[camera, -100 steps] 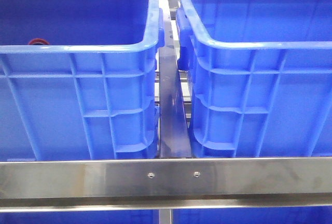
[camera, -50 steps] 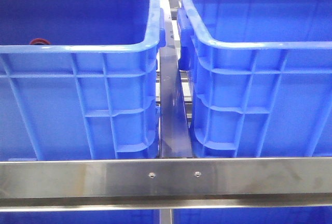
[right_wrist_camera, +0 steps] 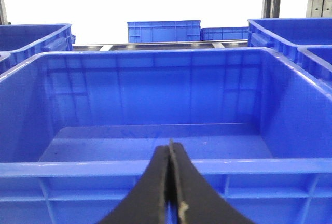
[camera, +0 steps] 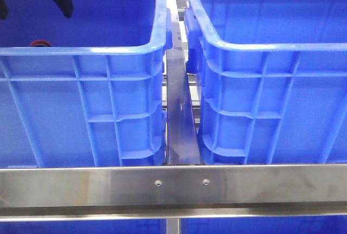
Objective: Pick red and yellow buttons and place in box
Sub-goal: 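Close the left gripper around a red-capped push button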
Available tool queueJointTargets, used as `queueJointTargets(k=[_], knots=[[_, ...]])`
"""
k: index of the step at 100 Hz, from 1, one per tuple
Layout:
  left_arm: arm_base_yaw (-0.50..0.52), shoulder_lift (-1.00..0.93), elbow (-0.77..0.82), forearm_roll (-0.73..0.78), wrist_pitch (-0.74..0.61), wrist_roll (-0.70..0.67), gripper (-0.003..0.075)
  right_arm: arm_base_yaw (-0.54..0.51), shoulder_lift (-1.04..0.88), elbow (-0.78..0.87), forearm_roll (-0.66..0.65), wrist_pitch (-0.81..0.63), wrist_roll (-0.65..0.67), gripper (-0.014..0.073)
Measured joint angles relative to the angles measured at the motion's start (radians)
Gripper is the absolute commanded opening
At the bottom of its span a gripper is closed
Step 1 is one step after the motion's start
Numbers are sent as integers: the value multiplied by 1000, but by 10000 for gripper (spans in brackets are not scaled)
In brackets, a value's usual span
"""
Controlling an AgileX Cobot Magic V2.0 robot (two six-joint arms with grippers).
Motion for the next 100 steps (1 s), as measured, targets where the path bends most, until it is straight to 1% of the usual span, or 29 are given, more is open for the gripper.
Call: queueJointTargets(k=[12, 31, 91, 95, 100], knots=[[-1, 28, -8, 39, 4, -53, 622, 0, 0, 0, 0, 0, 0, -68], [3, 73, -8, 57, 4, -90, 622, 0, 0, 0, 0, 0, 0, -68], [16, 206, -8, 75, -6, -117, 620, 0, 0, 0, 0, 0, 0, -68], [16, 210, -8, 75, -6, -117, 615, 0, 0, 0, 0, 0, 0, -68], [16, 212, -8, 75, -8, -117, 590, 0, 0, 0, 0, 0, 0, -68]])
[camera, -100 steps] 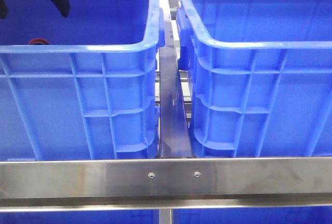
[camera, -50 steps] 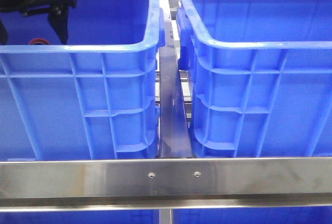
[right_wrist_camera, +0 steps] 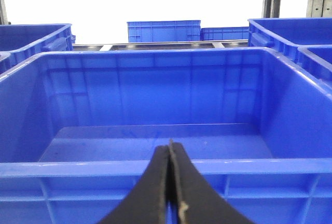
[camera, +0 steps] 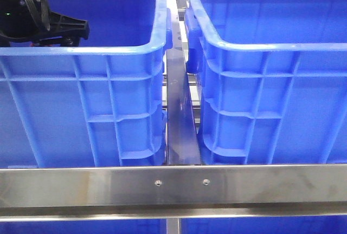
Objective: Pick red and yellow buttons and place in box
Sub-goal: 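Close the left gripper around a red-capped push button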
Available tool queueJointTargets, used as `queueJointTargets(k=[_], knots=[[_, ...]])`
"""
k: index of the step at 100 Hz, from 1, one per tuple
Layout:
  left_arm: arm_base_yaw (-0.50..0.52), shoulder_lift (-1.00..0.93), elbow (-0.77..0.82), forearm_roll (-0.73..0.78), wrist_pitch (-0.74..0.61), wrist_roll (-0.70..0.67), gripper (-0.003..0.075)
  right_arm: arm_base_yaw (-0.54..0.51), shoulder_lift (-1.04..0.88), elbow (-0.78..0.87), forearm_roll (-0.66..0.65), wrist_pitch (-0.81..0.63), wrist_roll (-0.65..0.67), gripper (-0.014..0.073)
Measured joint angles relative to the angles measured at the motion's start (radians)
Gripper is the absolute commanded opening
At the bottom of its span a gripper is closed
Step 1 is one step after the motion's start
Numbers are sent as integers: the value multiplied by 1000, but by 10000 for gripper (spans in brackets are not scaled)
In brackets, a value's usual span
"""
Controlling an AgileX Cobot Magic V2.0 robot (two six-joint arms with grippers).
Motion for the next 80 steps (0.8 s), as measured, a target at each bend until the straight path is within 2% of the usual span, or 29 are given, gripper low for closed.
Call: queueJointTargets(k=[12, 38, 58, 80], knots=[[0, 0, -1, 4, 0, 0, 448, 0, 0, 0, 0, 0, 0, -68], [0, 0, -1, 19, -1, 0, -15, 0, 0, 0, 0, 0, 0, -68], [-2, -32, -1, 30, 9, 9, -19, 0, 0, 0, 0, 0, 0, -68], [-65, -144, -1, 36, 85, 127, -19, 0, 0, 0, 0, 0, 0, -68]])
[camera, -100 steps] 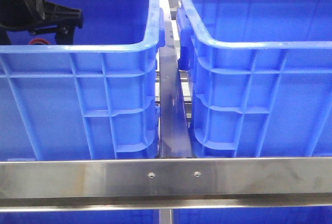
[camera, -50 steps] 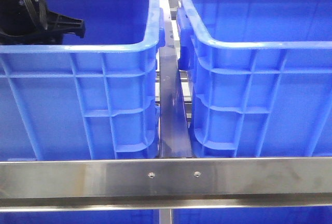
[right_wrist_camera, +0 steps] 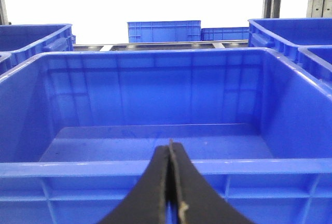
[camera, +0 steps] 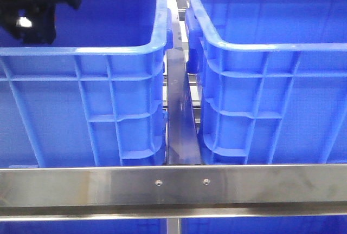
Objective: Pick red and yellow buttons and place in box
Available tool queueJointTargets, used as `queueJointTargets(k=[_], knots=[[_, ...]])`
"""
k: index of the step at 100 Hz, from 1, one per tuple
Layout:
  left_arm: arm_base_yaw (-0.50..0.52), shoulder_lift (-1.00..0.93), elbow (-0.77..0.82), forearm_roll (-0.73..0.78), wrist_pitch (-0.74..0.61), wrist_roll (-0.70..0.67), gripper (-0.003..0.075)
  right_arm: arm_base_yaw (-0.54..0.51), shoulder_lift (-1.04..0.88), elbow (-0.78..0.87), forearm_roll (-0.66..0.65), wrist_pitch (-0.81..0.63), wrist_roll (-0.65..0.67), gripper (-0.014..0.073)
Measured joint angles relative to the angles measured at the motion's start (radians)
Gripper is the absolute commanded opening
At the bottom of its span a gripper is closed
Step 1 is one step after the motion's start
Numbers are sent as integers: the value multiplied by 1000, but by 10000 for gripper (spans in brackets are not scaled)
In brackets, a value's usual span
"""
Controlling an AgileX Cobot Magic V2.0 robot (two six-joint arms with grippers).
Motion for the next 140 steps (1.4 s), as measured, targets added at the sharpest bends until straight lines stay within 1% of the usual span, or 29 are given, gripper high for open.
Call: queueJointTargets(k=[13, 23, 43, 61, 86, 94, 101, 110, 118, 127, 128, 129, 140], knots=[[-76, -80, 0, -9, 43, 76, -19, 0, 0, 0, 0, 0, 0, -68], [-146, -141, 0, -40, 50, 147, -19, 0, 0, 0, 0, 0, 0, -68], [-315, -264, 0, -86, 54, 309, -19, 0, 0, 0, 0, 0, 0, -68], [-459, -350, 0, -150, 86, 453, -19, 0, 0, 0, 0, -1, 0, -68], [-628, -397, 0, -292, 100, 727, -19, 0, 0, 0, 0, -23, 0, -68], [-670, -397, 0, -310, 100, 761, -19, 0, 0, 0, 2, -39, 16, -68], [-687, -397, 0, -317, 100, 775, -19, 0, 0, -6, 13, -38, 68, -68], [-693, -397, 0, -317, 100, 779, -19, 0, 0, -65, 27, 32, 167, -68], [-693, -397, 0, -317, 100, 781, -19, 0, 0, -169, 29, 166, 232, -68], [-693, -397, 0, -317, 100, 781, -19, 0, 5, -304, 33, 339, 257, -68], [-693, -397, 0, -317, 100, 781, -19, 0, 9, -326, 34, 382, 260, -68], [-693, -397, 0, -317, 100, 781, -19, 0, 11, -337, 36, 382, 260, -68], [-693, -397, 0, -317, 100, 781, -19, 0, 77, -488, 63, 587, 268, -68]])
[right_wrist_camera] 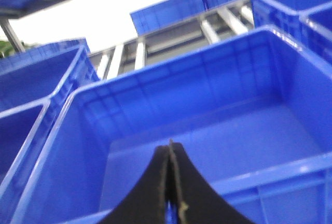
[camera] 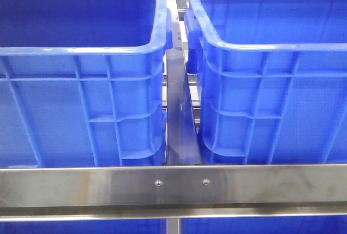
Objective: Pick red and yellow buttons and place in box
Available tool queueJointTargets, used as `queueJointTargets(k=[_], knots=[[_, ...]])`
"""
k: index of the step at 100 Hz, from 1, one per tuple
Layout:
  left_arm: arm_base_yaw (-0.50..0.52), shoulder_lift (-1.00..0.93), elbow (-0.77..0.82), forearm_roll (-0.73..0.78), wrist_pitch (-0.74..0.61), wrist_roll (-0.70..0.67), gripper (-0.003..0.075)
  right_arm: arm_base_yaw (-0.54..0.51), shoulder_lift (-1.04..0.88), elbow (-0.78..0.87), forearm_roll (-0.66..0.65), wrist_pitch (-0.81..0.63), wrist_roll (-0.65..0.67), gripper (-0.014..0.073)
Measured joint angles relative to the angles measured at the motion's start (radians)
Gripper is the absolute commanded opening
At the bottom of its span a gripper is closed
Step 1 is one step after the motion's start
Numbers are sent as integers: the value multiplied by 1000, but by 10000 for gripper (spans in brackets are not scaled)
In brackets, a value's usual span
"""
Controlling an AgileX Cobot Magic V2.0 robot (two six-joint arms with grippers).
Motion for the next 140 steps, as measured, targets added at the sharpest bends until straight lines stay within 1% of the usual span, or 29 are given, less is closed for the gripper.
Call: queueJointTargets(k=[10, 19, 23, 28, 33, 38, 40, 45, 47, 52, 57, 62, 72, 82, 86, 105, 112, 124, 140], knots=[[0, 0, 0, 0, 0, 0, -19, 0, 75, -128, 51, 168, 0, -68], [0, 0, 0, 0, 0, 0, -19, 0, 123, -194, 96, 258, -17, -64], [0, 0, 0, 0, 0, 0, -19, 0, 138, -211, 116, 288, -40, -49], [0, 0, 0, 0, 0, 0, -19, 0, 156, -218, 153, 311, -72, -6], [0, 0, 0, 0, 0, 0, -19, 0, 168, -218, 187, 332, -103, 64], [0, 0, 0, 0, 0, 0, -19, 0, 175, -218, 223, 352, -130, 176], [0, 0, 0, 0, 0, 0, -19, 0, 180, -218, 238, 357, -139, 209], [0, 0, 0, 0, 0, 0, -19, 0, 185, -218, 271, 362, -150, 344], [0, 0, 0, 0, 0, 0, -19, 0, 186, -218, 283, 364, -153, 379], [0, 0, 0, 0, 0, 0, -19, 0, 188, -218, 308, 366, -160, 505], [0, 0, 0, 0, 0, 0, -19, 0, 188, -218, 331, 366, -162, 587], [-1, 0, 0, 0, 0, 0, -19, 0, 188, -218, 359, 366, -162, 634], [-1, 0, 0, 0, 0, 0, -19, 0, 190, -218, 431, 366, -169, 644], [-1, 0, 0, 0, 0, 0, -19, 0, 206, -218, 559, 366, -224, 644], [-1, 0, 0, 0, 0, 0, -19, 0, 221, -218, 617, 367, -268, 644], [-1, 0, 0, 0, 0, 0, -19, 0, 351, -218, 977, 398, -536, 644], [-1, 0, 0, 0, 0, 0, -19, 0, 403, -218, 1079, 411, -622, 644], [-1, 0, 0, 0, 0, 0, -19, 0, 483, -218, 1203, 421, -729, 644], [-1, 0, 0, -2, 0, 0, -19, 0, 584, -218, 1294, 449, -819, 644]])
